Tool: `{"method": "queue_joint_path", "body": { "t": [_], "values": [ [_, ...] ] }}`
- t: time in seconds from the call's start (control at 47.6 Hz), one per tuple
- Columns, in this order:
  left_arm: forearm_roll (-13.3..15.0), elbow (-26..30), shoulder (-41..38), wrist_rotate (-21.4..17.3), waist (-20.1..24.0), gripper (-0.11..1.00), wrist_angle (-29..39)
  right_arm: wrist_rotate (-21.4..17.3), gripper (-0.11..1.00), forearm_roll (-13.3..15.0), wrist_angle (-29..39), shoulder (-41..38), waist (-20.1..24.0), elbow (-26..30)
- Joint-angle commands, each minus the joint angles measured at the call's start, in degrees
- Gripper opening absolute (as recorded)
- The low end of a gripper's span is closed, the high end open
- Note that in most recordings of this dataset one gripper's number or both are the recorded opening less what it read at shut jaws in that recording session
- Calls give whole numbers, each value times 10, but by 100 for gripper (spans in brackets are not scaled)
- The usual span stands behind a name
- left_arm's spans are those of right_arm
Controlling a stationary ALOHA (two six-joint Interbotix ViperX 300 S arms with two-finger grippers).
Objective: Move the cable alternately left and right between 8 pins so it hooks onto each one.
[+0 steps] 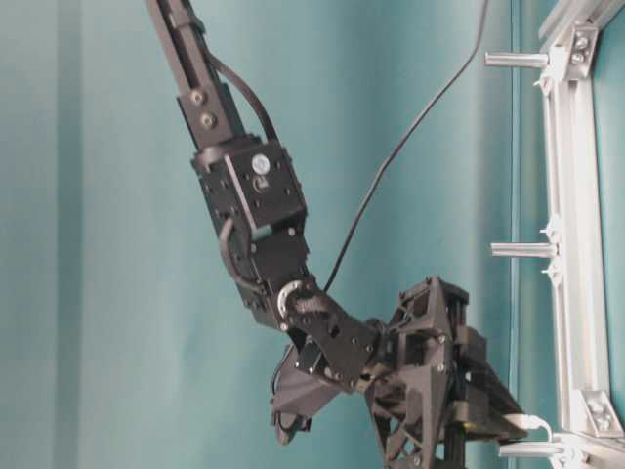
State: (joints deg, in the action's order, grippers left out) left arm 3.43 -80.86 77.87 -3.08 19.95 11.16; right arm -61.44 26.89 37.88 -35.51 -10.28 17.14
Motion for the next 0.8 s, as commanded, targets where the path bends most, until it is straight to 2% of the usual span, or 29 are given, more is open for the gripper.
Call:
{"method": "queue_joint_path", "body": {
  "t": [0.0,0.21,0.399,0.777],
  "values": [
    [-3,2,13,3,18,8,-1,-1,15,-3,-8,40,16,-16],
    [-3,0,32,3,22,8,4,-1,15,-1,-51,78,18,-66],
    [-3,0,30,3,22,8,4,0,15,-1,-99,93,30,-86],
    [-3,0,30,3,22,8,4,1,15,-1,-104,104,47,-127]
  ]
}}
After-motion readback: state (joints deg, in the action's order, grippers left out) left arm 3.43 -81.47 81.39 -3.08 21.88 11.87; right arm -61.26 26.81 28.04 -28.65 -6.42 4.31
